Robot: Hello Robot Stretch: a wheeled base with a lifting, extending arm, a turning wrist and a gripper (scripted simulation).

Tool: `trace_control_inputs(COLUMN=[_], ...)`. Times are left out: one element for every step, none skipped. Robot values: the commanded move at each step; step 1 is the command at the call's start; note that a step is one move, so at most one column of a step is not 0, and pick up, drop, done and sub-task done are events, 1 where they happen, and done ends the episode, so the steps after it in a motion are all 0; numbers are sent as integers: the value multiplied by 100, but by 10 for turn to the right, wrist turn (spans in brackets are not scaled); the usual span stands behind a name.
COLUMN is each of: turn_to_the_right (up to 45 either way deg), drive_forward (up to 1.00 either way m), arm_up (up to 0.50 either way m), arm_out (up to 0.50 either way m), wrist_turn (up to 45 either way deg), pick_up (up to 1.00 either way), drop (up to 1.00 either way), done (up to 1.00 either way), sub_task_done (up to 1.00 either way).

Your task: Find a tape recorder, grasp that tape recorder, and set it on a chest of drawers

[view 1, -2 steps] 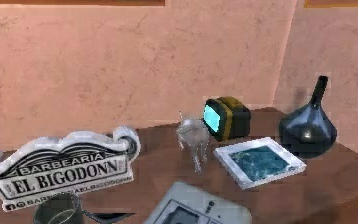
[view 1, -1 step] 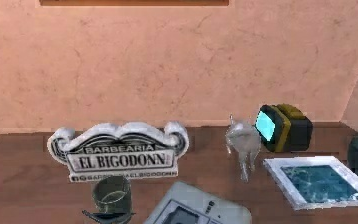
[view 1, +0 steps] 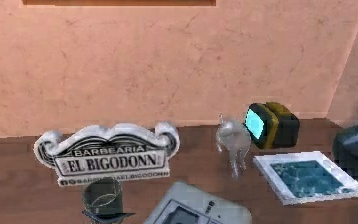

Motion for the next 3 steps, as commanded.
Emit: trace_control_inputs(turn_to_the_right=[120, -180, -450], drive_forward=[0, 0, 0], arm_up=[0, 0, 0], arm_out=[0, 0, 0], wrist_turn=[0, 0, 0], pick_up=[0, 0, 0], drop=[0, 0, 0], done=[0, 0, 0], sub_task_done=[0, 0, 0])
